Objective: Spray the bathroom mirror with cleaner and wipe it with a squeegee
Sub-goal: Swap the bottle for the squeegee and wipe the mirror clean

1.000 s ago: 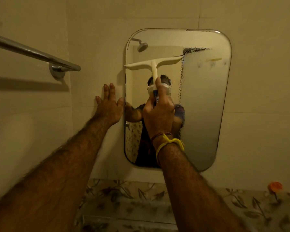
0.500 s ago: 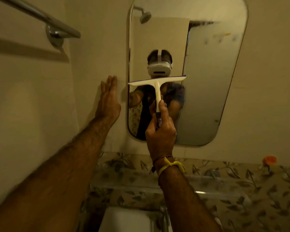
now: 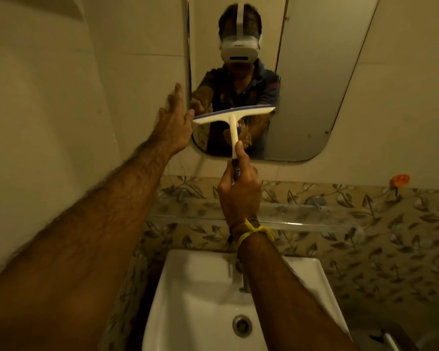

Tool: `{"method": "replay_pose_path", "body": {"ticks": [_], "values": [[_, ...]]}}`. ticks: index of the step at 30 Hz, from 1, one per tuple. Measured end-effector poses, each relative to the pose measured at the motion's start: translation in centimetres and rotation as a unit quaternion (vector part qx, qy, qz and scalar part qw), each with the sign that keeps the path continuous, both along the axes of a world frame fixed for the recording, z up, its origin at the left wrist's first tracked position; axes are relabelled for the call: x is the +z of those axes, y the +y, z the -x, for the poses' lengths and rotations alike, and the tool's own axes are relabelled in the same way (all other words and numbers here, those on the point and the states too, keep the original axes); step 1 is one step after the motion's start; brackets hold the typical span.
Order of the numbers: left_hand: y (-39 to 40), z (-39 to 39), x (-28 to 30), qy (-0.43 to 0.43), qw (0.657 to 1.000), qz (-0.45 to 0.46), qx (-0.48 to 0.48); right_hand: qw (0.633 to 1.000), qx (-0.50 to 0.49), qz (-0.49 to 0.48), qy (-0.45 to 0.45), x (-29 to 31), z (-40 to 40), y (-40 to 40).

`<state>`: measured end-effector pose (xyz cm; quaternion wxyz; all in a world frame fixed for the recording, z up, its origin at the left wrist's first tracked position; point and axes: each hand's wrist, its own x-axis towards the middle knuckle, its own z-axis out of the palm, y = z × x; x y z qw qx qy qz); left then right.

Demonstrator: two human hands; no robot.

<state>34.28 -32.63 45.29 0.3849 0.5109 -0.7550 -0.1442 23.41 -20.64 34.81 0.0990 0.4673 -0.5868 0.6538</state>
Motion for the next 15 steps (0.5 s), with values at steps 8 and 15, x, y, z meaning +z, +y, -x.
{"method": "replay_pose_path", "body": {"ticks": [8,15], "values": [[1.0,0.3,-1.1,-0.017,0.999,-0.038,0.007,0.997,-0.006,-0.074,-0.006,-3.0,0.3,2.3],[1.9,2.0,-1.0,-0.056,0.995,-0.069,0.041,0.987,-0.013,-0.158,-0.011,-4.3,0.9,3.6]]}}
